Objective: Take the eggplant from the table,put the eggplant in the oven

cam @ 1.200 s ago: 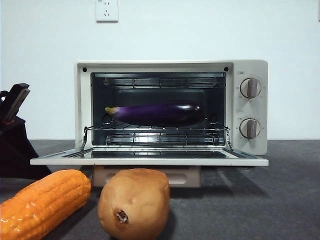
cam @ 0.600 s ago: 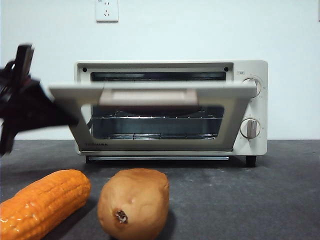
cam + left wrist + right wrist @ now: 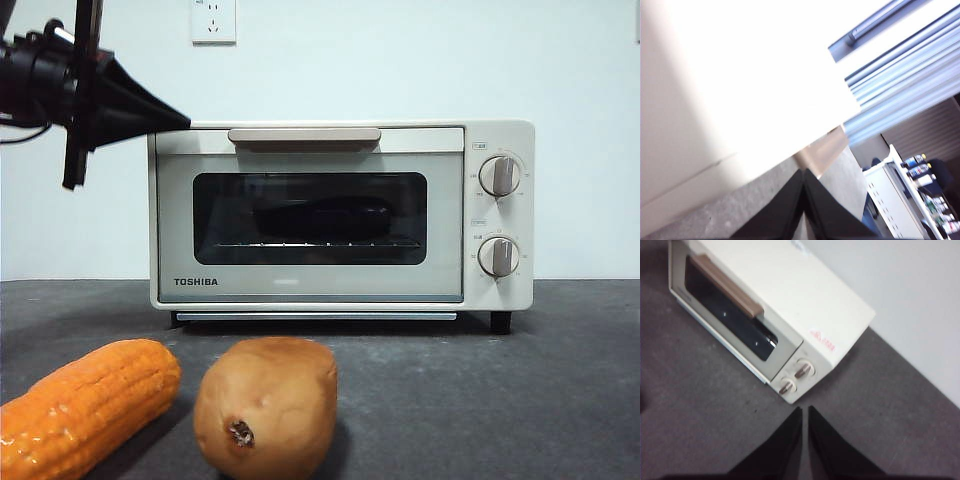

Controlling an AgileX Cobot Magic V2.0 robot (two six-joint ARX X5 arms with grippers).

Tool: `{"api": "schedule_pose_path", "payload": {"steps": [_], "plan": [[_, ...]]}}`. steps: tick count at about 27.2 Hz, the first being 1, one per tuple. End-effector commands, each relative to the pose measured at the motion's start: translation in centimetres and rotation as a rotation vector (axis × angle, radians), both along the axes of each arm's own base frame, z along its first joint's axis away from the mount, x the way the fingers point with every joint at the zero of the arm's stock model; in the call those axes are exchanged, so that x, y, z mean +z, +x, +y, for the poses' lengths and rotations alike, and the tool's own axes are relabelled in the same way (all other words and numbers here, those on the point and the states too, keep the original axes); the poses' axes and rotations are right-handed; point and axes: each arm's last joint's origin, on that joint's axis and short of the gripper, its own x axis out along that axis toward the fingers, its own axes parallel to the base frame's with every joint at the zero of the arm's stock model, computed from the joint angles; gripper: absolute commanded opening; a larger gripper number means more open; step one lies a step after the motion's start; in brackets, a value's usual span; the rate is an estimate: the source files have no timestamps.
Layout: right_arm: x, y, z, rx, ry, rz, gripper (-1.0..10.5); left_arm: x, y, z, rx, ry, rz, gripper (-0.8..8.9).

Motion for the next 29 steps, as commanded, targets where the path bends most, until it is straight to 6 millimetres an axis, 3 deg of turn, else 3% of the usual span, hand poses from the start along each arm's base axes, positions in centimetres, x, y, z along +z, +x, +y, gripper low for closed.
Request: {"api": "schedule_pose_path", "payload": {"steps": [1,5,9,17,21,29], "plan": [[-0.8,0.1,0.5,-0.003,0.005,0.029,0.0,1.6,-0.5,-0.5,0.034,-0.001,-0.015,0.04],[-3.3,0.6,1.3,0.004,-0.051,0.074,0.0,3.8,-2.6,-1.2,0.101,0.062,-0.076,0.04],[-6.5,1.5,2.1,-0.013,-0.076,0.113,0.0,5.9,-5.8,-1.8,0.186,0.209,-0.164,0.04],[-11.2,4.2,2.8,0.036,0.2,0.156,0.0,7.7,-12.8,-2.6,0.388,0.63,-0.272,0.04],[-13.5,5.9,2.6,0.022,0.365,0.175,0.0,7.0,-15.1,-2.9,0.444,0.688,-0.299,0.04],[-18.3,7.9,1.3,-0.082,0.585,0.149,0.0,2.4,-18.4,-2.0,0.618,0.681,-0.307,0.04]]}}
